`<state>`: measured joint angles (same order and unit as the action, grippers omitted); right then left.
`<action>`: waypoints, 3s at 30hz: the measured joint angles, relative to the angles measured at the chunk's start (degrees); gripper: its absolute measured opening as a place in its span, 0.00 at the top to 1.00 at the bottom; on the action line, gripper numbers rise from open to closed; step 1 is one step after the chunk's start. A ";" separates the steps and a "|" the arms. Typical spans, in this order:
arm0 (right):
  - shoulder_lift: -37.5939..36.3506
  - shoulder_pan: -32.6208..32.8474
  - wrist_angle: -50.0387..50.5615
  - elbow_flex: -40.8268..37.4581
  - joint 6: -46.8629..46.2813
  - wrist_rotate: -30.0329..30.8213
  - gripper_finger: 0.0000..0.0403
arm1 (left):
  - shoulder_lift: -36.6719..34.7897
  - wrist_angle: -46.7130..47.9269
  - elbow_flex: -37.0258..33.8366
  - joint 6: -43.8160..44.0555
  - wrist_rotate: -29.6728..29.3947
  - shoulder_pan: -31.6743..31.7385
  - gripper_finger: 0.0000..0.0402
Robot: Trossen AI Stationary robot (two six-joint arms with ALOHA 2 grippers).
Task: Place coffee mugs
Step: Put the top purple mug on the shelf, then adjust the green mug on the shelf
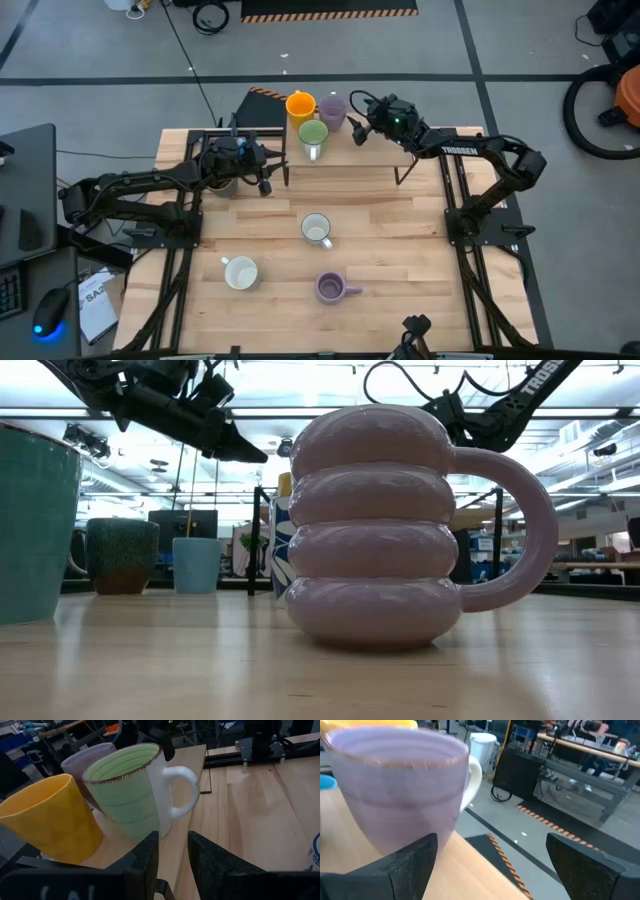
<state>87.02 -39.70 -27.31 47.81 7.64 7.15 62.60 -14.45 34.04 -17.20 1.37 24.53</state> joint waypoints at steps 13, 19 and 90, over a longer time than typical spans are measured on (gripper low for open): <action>-3.14 5.79 8.13 0.02 -0.16 -7.82 0.06 | 0.01 0.82 0.00 0.09 5.68 0.10 0.73; -2.90 9.02 7.78 0.02 -0.42 -13.43 0.06 | 1.01 0.76 0.02 0.07 5.14 0.42 0.73; 9.51 14.39 -16.63 -0.02 -6.21 -15.98 0.06 | 1.17 -1.01 0.00 3.24 -5.55 0.00 0.73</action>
<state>96.53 -25.31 -43.95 47.79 1.44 -8.83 63.77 -15.46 34.04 -13.96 -4.19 24.53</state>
